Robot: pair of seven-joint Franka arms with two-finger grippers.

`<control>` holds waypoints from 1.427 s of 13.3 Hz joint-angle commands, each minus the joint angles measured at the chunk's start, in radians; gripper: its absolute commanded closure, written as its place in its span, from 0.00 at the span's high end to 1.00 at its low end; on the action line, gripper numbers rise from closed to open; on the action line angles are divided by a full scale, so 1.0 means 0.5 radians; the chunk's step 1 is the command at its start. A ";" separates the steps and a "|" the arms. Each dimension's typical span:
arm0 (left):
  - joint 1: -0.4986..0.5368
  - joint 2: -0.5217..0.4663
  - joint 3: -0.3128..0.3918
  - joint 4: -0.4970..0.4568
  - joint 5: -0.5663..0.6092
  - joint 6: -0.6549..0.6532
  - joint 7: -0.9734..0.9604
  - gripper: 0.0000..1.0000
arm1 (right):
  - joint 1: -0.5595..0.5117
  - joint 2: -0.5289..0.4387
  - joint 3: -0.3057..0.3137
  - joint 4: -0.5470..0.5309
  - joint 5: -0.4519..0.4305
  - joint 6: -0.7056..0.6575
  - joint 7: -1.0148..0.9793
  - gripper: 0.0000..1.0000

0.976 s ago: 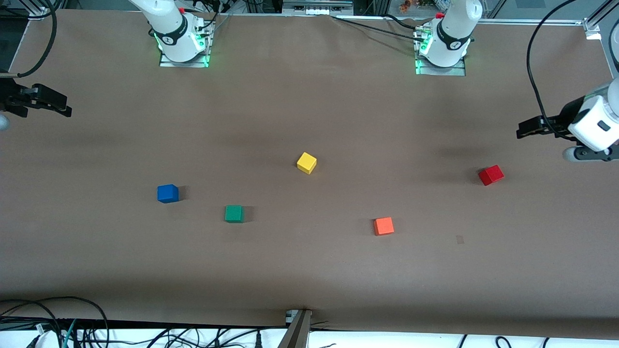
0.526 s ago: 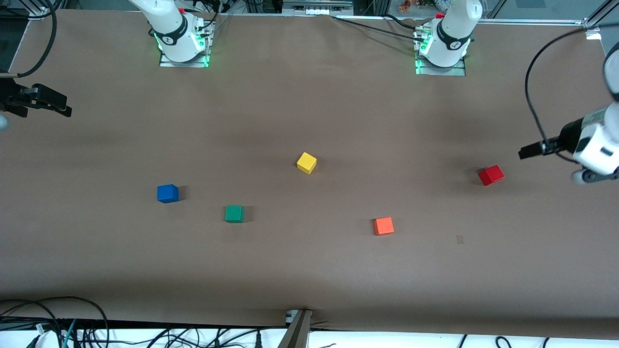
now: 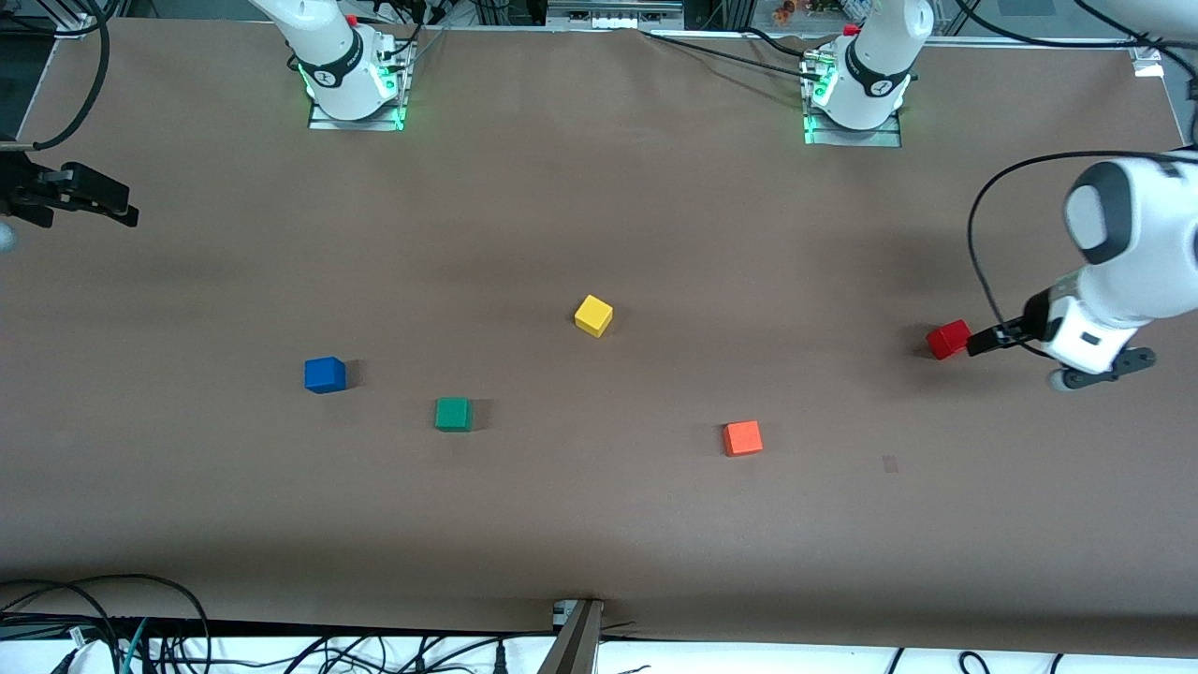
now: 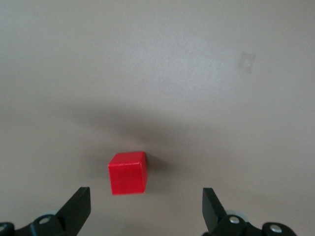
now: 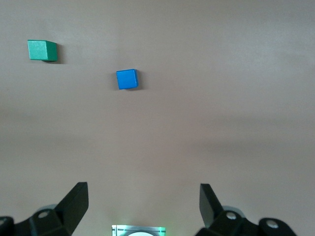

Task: Pass red block to right arm, stack on blue
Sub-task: 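Close the left gripper on the red cube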

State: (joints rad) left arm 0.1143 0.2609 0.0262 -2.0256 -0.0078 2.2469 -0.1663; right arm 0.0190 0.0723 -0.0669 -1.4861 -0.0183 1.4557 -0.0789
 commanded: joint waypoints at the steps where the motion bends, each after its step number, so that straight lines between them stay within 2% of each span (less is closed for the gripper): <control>1: 0.047 0.094 -0.009 -0.130 0.080 0.273 -0.005 1.00 | -0.010 0.000 -0.001 0.012 0.027 0.000 -0.017 1.00; 5: 0.069 0.285 -0.006 -0.133 0.095 0.363 -0.014 1.00 | -0.010 0.000 -0.001 0.012 0.027 -0.003 -0.020 1.00; 15: 0.084 0.356 0.015 -0.231 0.151 0.366 -0.023 0.99 | -0.010 0.000 0.002 0.012 0.027 0.000 -0.020 1.00; 16: 0.084 0.356 0.012 -0.247 0.148 0.366 -0.026 0.87 | -0.010 0.000 -0.001 0.012 0.027 0.000 -0.023 1.00; 17: 0.084 0.362 0.012 -0.238 0.151 0.366 -0.026 0.79 | -0.010 0.000 -0.001 0.012 0.027 0.000 -0.023 1.00; 18: 0.087 0.362 0.012 -0.232 0.148 0.366 -0.026 0.63 | -0.010 0.000 -0.001 0.012 0.027 0.000 -0.023 1.00; 19: 0.087 0.362 0.012 -0.232 0.151 0.360 -0.026 0.34 | -0.010 0.000 -0.001 0.012 0.027 0.000 -0.023 1.00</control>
State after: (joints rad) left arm 0.1514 0.4469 0.0354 -2.1378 0.0394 2.4245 -0.1673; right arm 0.0190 0.0724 -0.0669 -1.4861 -0.0183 1.4558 -0.0789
